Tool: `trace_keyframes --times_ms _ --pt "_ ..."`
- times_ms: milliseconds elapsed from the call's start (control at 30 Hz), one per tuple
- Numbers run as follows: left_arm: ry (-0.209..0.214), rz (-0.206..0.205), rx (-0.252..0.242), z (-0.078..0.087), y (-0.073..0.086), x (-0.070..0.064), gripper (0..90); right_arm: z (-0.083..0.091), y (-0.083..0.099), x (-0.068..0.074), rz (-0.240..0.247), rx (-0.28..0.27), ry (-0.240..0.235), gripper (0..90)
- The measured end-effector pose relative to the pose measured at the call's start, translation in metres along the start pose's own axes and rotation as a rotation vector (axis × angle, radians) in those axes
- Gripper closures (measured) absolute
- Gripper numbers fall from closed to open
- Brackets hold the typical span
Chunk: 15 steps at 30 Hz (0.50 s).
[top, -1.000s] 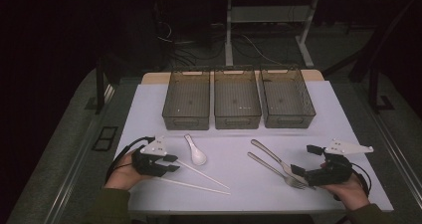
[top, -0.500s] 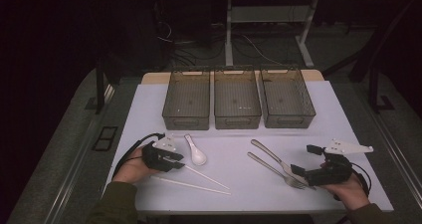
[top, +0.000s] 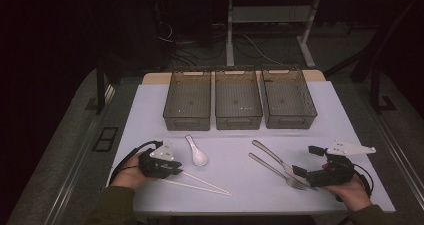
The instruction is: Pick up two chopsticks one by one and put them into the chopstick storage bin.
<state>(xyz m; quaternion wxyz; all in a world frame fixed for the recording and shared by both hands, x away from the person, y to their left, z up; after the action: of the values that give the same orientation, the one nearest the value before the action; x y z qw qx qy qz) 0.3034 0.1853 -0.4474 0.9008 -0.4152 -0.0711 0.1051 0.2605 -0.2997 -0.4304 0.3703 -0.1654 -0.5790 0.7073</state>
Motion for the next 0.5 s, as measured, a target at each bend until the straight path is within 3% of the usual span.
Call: trace_keyframes --times_ms 300,333,500 --pt "-0.012 -0.013 0.010 -0.002 -0.003 -0.006 73.0 0.000 0.000 0.000 -0.001 0.000 0.000 0.9" --pt "-0.009 -0.008 -0.007 -0.003 -0.006 -0.007 72.0 0.000 0.000 0.000 -0.001 0.000 0.001 0.8" --pt "0.034 -0.061 -0.084 -0.007 -0.033 -0.020 70.2 0.000 0.000 0.000 -0.001 0.000 0.002 0.8"
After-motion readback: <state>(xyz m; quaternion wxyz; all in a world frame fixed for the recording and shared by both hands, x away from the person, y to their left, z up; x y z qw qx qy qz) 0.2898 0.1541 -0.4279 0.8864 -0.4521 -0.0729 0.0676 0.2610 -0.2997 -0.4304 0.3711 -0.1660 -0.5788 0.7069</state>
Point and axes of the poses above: each handheld gripper's, and its own axes: z roughly backward along the jaws, y roughly out of its underside, x roughly to its left, the point moved 2 cm from there along -z, roughly forward along the jaws, and after that the axes turned 14 degrees about -x, right-handed, at the moved point
